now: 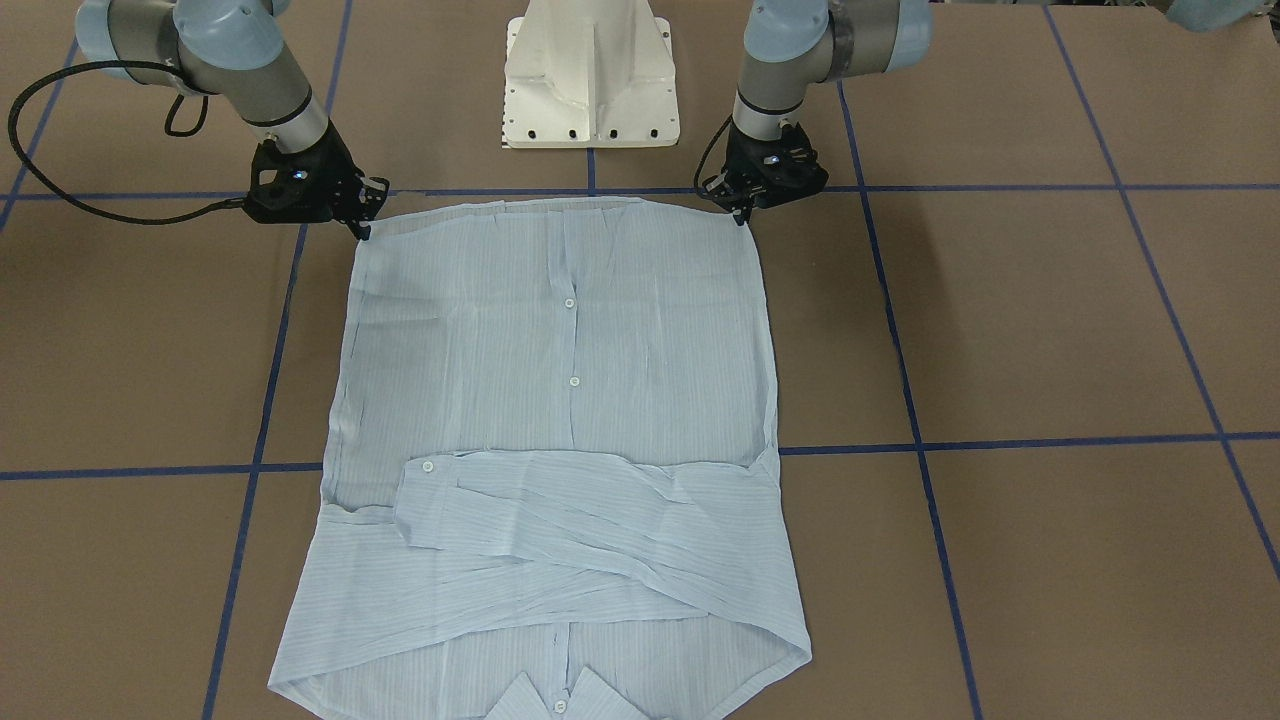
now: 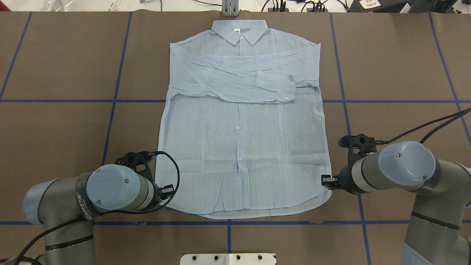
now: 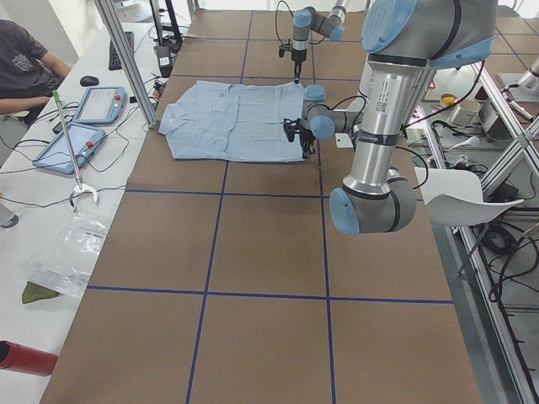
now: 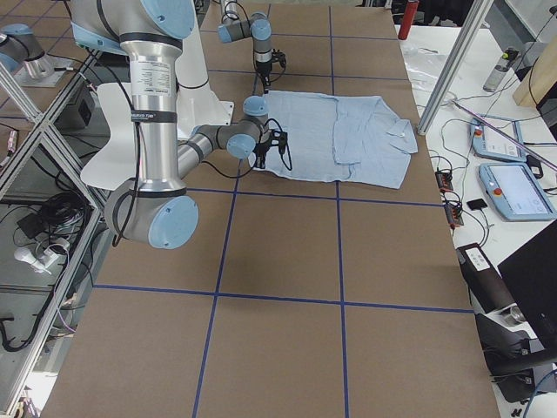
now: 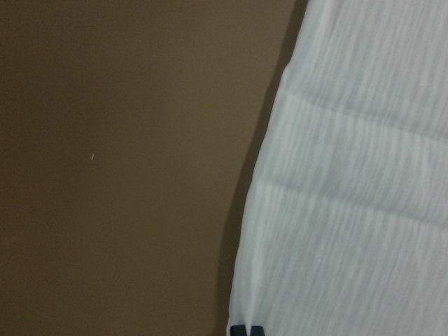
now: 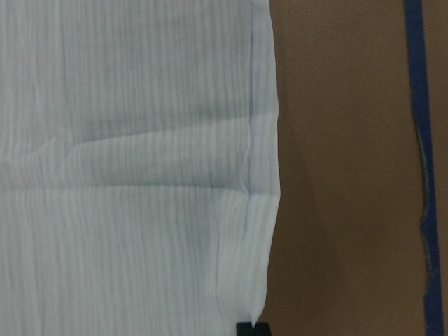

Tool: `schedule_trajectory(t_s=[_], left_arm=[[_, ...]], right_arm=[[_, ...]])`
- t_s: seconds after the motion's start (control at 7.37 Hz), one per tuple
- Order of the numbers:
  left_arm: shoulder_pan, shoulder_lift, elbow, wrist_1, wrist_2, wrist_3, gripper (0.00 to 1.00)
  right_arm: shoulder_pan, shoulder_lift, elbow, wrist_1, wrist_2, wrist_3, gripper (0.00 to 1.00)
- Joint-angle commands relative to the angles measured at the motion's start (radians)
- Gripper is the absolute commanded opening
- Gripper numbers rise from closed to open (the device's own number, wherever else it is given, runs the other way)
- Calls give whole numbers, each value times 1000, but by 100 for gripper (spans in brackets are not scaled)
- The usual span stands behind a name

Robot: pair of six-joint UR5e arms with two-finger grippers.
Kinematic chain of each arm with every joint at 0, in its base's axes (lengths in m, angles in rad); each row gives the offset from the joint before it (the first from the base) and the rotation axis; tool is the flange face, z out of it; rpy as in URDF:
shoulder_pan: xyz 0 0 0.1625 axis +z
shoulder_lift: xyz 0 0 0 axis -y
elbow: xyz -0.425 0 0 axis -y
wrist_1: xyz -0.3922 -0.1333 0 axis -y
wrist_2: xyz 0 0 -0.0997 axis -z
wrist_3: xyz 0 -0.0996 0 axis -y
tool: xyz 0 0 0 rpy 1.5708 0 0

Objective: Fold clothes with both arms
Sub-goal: 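Grip both hem corners with the left and right grippers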

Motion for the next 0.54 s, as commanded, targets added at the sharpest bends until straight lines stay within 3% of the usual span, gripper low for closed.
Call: schedule_trajectory(t_s=[0.0,0.41], left_arm=[[-5,5,-51,17,-1,2,0],[-31,1,-112,84,-3,80,0]], right_arm=[[8,-12,42,0,9,0,0],[96,-8,53,0,108,-2,0]])
